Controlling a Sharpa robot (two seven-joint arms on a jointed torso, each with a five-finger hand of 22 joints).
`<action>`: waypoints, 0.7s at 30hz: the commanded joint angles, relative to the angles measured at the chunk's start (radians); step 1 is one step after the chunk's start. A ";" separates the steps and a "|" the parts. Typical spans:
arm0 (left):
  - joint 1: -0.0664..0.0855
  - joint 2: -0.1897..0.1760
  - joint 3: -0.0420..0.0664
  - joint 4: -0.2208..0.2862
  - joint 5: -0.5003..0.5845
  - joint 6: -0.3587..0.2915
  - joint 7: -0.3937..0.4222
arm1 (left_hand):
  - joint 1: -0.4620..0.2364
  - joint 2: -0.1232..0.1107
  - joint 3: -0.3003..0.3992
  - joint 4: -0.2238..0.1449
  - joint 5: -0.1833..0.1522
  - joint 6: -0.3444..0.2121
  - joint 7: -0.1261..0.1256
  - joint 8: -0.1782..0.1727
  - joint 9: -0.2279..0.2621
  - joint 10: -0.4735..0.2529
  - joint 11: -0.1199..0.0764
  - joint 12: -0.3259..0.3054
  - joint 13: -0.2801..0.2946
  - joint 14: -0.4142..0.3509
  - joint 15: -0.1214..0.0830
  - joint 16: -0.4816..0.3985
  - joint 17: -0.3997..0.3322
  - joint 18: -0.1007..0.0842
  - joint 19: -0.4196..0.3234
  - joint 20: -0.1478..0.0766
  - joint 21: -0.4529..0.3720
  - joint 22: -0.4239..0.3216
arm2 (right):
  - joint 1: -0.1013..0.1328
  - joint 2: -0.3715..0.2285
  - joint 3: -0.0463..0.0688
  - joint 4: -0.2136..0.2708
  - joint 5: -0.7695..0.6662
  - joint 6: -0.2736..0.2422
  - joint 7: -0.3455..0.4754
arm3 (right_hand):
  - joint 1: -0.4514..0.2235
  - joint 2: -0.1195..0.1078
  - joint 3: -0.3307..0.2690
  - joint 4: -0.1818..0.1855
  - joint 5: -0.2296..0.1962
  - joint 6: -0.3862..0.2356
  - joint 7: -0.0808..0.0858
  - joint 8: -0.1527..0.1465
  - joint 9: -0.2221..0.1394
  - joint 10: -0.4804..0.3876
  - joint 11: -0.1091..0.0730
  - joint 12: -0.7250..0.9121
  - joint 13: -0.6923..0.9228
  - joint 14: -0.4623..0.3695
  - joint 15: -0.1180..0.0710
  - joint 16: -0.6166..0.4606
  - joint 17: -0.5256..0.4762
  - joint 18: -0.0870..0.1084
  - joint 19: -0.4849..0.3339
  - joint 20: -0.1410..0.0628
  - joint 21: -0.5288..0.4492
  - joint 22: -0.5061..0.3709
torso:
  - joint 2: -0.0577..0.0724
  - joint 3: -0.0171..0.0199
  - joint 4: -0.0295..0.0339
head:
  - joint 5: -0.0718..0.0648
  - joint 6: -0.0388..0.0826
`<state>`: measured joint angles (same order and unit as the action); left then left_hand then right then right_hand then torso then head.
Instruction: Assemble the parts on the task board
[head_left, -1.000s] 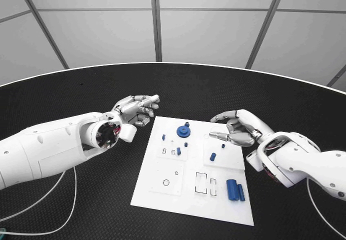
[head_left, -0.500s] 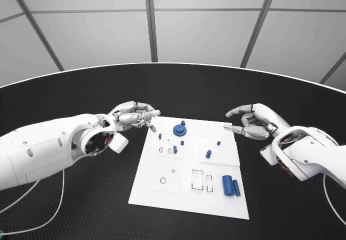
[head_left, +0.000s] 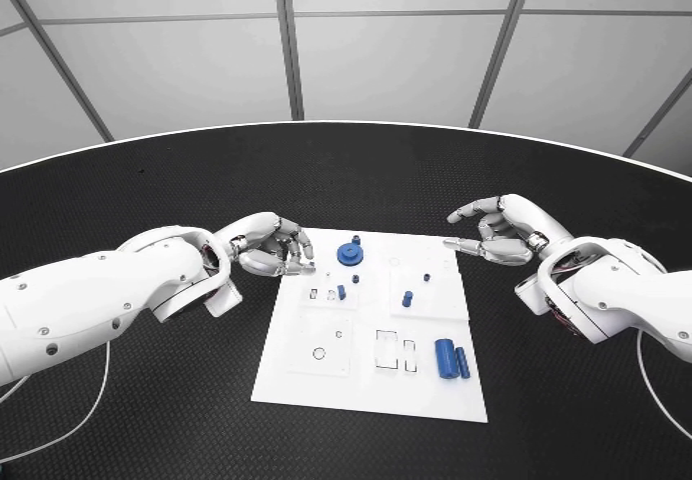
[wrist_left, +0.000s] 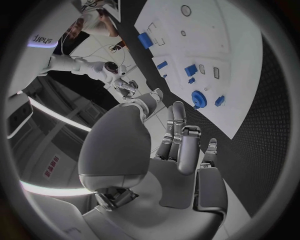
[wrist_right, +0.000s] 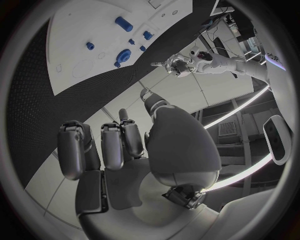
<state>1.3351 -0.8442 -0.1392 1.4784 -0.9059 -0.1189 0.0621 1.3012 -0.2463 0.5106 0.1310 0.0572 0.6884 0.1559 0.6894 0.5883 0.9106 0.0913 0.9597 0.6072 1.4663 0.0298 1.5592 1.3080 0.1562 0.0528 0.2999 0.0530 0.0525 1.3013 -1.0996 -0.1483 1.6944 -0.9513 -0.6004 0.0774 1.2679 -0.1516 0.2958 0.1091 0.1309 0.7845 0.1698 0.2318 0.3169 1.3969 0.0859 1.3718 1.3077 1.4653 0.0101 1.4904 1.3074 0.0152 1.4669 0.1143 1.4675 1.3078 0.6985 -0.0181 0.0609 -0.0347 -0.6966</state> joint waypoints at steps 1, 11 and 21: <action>-0.002 0.000 0.000 0.012 -0.082 -0.039 -0.013 | -0.006 -0.039 -0.024 -0.019 -0.003 0.008 0.016 -0.073 -0.063 -0.020 0.010 -0.050 -0.048 0.104 0.017 0.011 0.262 0.025 -0.053 0.002 -0.053 -0.052 | 0.000 0.000 0.000 -0.002 0.000 -0.001 -0.001 | 0.012 0.002 0.000 0.006 0.008 0.008 0.003 0.007 0.001 0.006 -0.001 0.003 0.072 0.060 -0.004 -0.007 0.074 0.016 0.046 -0.006 -0.001 0.163 | -0.002 0.0013 0.0017 | -0.006 -0.004; -0.004 -0.012 -0.001 0.044 -0.092 -0.062 -0.031 | 0.032 -0.010 0.019 -0.042 -0.001 0.022 0.022 -0.113 -0.108 -0.025 0.011 -0.108 -0.101 -0.036 0.014 -0.090 -0.060 -0.156 1.518 0.002 1.518 1.518 | 0.000 0.005 0.000 -0.011 0.000 0.001 -0.007 | 0.015 0.002 0.001 0.007 0.014 0.009 0.003 0.008 0.000 0.007 -0.001 0.003 0.071 0.060 -0.004 -0.007 0.074 0.016 0.046 -0.006 -0.001 0.163 | 0.001 0.0004 -0.0002 | -0.013 -0.004; -0.004 -0.018 -0.001 0.047 0.044 -0.052 0.010 | 0.028 -0.018 0.032 -0.049 -0.001 -0.047 0.095 -0.191 -0.180 -0.226 0.105 -0.459 -0.334 -0.639 0.109 -0.848 -0.815 -0.112 0.156 -0.003 0.310 0.315 | 0.000 0.013 -0.001 -0.025 0.000 0.005 -0.011 | 0.017 0.003 0.002 0.007 0.019 0.009 0.003 0.008 -0.001 0.008 -0.001 0.004 0.072 0.060 -0.005 -0.007 0.074 0.016 0.047 -0.007 -0.001 0.163 | 0.000 -0.0003 -0.0001 | -0.009 -0.004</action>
<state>1.3312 -0.8624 -0.1401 1.5262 -0.8925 -0.1686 0.0630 1.3259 -0.2575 0.5454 0.0884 0.0572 0.6836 0.1884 0.5453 0.4525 0.8081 0.1356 0.7063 0.4102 1.1909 0.0722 1.1709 0.9010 0.0442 1.2484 0.3008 1.2596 1.2558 1.3009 -1.0871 -0.1488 1.6700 -0.9514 -0.5958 0.0670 1.2714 -0.1480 0.2986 0.1119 0.1443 0.7880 0.1733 0.2355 0.3167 1.3983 0.0845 1.3718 1.3075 1.4654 0.0101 1.4868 1.3073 0.0152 1.4669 0.1143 1.4675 1.3076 0.6992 -0.0182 0.0612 -0.0453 -0.7005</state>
